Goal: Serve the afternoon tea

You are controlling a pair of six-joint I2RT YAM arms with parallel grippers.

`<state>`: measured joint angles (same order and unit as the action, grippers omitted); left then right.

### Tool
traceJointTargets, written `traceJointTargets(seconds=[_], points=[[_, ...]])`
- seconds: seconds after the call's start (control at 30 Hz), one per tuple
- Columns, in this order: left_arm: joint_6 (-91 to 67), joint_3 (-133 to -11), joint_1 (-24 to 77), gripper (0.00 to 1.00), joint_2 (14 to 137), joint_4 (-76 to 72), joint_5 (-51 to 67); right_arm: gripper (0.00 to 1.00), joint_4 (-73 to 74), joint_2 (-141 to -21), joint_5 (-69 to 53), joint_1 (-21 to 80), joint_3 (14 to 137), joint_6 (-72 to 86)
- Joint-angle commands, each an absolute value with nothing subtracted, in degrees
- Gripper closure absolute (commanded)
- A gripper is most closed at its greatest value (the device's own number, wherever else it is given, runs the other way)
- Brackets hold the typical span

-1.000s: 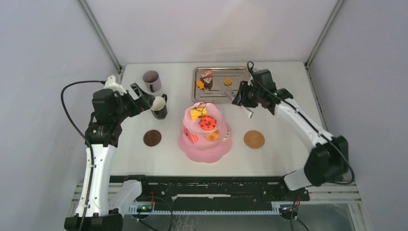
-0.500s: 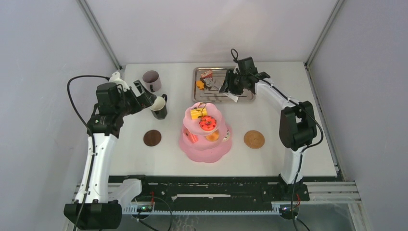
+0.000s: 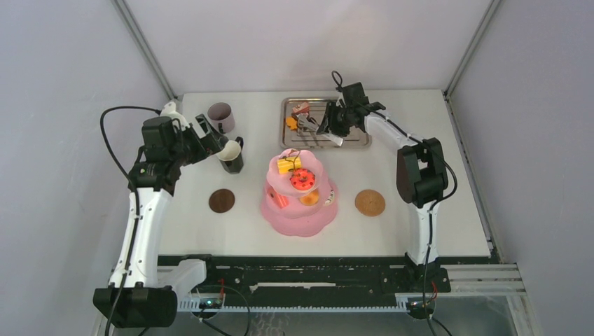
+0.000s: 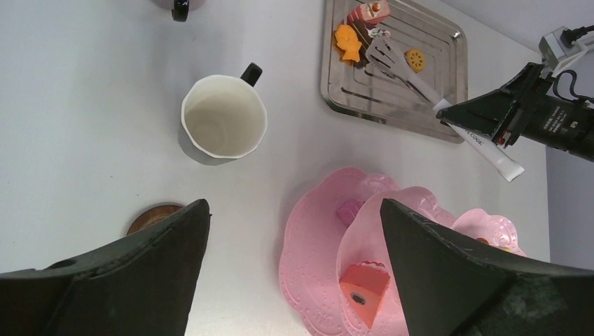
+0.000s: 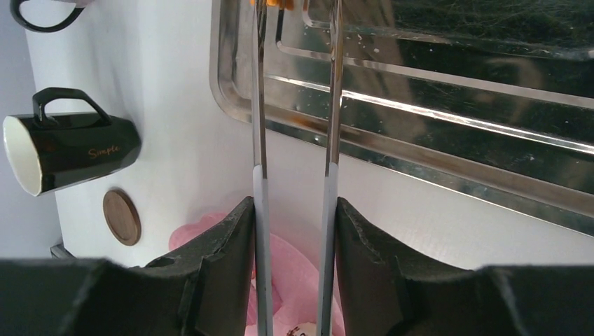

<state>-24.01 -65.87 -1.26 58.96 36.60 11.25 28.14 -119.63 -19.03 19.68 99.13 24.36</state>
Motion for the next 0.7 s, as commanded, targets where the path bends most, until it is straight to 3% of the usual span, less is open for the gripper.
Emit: traceJointTargets(seconds=[0.0,0.43,0.67], points=[[-24.15,-70.04,-1.22,0.05,59.20,35.16,11.21,0.53,26.54,-119.61,-19.44,18.78,101.89,24.81],[-24.39,-70.03,-1.04,0.05,58.81,35.16,11.13,1.00,22.21,-115.32,-19.17,17.01,95.54,25.24],[-24.61,-70.00,-0.90,0.05,58.63,35.07,11.35,1.00,21.68,-107.94,-18.24,16.74,88.89,24.11]])
